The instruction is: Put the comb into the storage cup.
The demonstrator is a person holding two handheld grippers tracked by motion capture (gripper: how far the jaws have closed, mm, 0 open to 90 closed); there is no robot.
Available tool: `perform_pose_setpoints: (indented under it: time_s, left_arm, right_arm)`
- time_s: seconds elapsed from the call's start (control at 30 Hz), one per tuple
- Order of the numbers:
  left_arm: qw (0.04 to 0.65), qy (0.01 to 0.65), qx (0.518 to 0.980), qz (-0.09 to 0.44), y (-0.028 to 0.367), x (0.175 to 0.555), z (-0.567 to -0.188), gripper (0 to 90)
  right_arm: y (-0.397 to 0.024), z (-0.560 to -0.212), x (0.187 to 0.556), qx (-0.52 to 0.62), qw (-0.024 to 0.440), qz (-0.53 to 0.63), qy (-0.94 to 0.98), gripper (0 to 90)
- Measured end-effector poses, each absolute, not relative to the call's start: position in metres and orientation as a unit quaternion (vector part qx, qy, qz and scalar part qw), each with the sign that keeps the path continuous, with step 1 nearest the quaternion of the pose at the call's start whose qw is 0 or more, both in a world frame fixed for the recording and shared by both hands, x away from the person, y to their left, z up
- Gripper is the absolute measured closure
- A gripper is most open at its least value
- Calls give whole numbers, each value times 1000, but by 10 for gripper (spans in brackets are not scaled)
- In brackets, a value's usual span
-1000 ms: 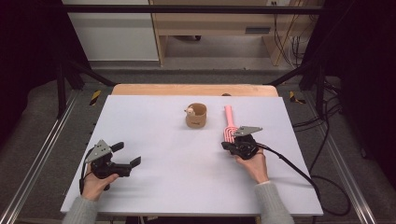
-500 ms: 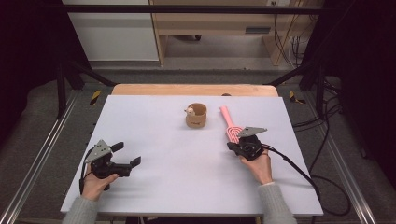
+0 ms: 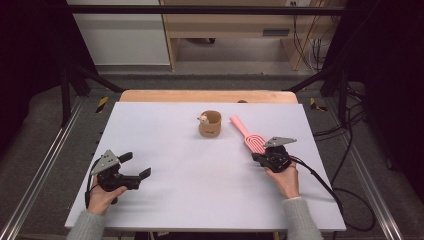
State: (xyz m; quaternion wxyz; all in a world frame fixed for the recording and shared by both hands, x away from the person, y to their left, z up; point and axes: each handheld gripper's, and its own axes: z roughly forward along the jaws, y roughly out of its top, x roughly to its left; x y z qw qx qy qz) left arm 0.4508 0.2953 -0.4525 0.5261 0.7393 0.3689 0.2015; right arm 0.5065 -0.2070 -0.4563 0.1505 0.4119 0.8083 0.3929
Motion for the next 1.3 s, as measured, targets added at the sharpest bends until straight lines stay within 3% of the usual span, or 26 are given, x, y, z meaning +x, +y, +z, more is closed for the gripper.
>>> perform_pose_setpoints:
  time_s: [1.3]
  left_arm:
    - [525, 369, 740, 202, 295, 451, -453, 23]
  right_arm:
    - [-242, -460, 514, 478, 182, 372, 775, 900]
